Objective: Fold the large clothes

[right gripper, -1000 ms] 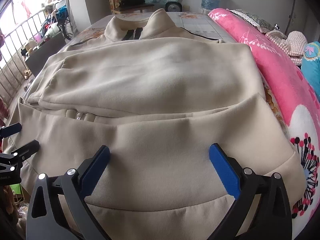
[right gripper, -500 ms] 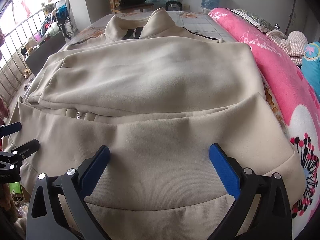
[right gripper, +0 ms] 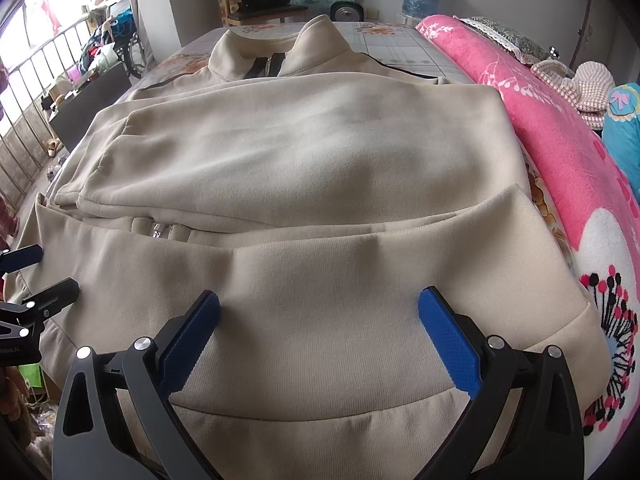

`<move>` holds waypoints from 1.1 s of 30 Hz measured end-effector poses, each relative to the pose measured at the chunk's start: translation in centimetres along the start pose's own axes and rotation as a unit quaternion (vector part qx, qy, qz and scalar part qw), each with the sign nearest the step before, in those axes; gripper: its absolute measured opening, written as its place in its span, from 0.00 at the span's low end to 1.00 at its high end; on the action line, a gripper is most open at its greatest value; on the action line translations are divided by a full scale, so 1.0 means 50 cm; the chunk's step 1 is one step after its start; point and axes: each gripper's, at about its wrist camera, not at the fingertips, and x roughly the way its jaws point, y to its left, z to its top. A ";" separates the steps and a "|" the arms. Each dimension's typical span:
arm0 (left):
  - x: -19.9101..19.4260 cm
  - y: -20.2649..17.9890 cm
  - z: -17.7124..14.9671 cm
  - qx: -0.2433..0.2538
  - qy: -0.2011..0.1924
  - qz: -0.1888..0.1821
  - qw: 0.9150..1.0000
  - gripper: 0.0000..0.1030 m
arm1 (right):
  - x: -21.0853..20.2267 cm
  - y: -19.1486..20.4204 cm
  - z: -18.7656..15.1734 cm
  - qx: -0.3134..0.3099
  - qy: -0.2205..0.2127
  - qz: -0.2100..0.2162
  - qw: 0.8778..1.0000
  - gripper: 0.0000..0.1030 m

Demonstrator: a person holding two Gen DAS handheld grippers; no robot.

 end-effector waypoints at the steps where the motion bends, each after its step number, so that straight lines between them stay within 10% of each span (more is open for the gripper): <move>1: 0.000 0.000 0.000 0.000 0.000 0.000 1.000 0.93 | 0.000 0.000 0.000 0.000 0.000 0.000 1.000 0.94; 26: -0.014 0.006 0.005 0.007 0.011 0.009 1.000 0.93 | 0.000 0.000 -0.006 0.004 -0.009 -0.003 1.000 0.94; 33: -0.148 0.047 0.075 0.015 -0.085 0.035 0.996 0.93 | 0.000 -0.002 -0.002 0.001 0.000 0.000 1.000 0.94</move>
